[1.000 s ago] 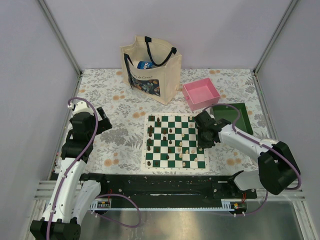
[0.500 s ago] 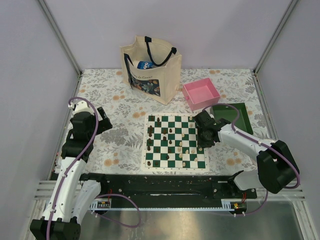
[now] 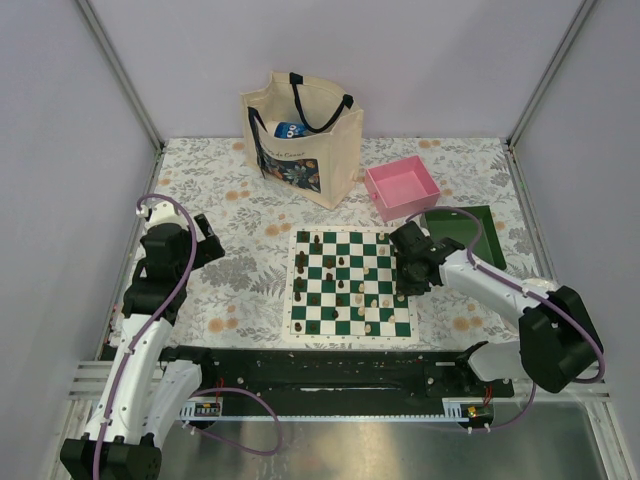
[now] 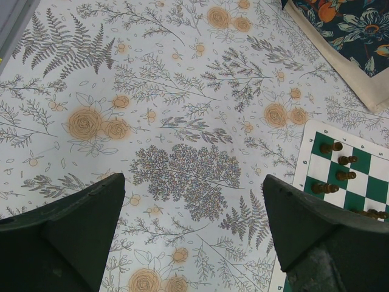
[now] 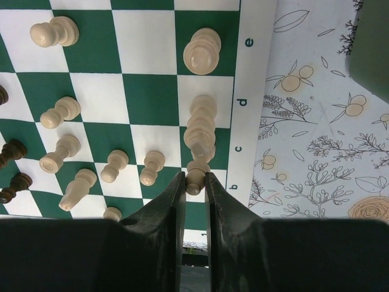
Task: Set up the chess pieces on the board
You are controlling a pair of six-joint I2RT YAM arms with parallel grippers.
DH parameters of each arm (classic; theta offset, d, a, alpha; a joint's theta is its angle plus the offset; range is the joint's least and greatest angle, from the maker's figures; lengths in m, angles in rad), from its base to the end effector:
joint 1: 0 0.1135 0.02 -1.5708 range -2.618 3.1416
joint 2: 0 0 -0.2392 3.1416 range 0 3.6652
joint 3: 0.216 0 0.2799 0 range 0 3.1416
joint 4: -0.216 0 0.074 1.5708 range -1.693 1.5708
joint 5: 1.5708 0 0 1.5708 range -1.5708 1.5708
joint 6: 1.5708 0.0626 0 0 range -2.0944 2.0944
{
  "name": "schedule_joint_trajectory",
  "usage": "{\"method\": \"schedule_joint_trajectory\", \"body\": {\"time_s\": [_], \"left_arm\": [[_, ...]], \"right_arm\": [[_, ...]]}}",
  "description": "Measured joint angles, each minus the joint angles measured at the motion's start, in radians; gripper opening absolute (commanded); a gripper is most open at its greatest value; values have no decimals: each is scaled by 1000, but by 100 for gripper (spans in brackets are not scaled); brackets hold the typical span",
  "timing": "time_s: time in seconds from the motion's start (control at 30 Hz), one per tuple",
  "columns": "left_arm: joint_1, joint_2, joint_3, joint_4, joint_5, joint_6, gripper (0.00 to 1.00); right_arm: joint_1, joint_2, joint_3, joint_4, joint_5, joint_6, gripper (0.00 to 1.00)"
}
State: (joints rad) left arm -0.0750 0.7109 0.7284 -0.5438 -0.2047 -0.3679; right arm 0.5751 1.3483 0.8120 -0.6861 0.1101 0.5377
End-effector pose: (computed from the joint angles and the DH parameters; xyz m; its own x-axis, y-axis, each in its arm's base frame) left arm 0.2283 -0.0044 0.2664 -0.4308 -0.3208 -0.8435 -0.2752 0.9369 -0.2157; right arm 0.2382 0.1462 0.1306 -0.9382 -0.0015 -0.3461 -0.0333 0.9957 0.0861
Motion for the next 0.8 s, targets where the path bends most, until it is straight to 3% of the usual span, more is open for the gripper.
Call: {"method": "schedule_joint_trajectory", "body": {"time_s": [0.8], "left_arm": [[2,0,0,0,0,-3,99]], "right_arm": [[0,16,-5,-8,-34,3,23]]}}
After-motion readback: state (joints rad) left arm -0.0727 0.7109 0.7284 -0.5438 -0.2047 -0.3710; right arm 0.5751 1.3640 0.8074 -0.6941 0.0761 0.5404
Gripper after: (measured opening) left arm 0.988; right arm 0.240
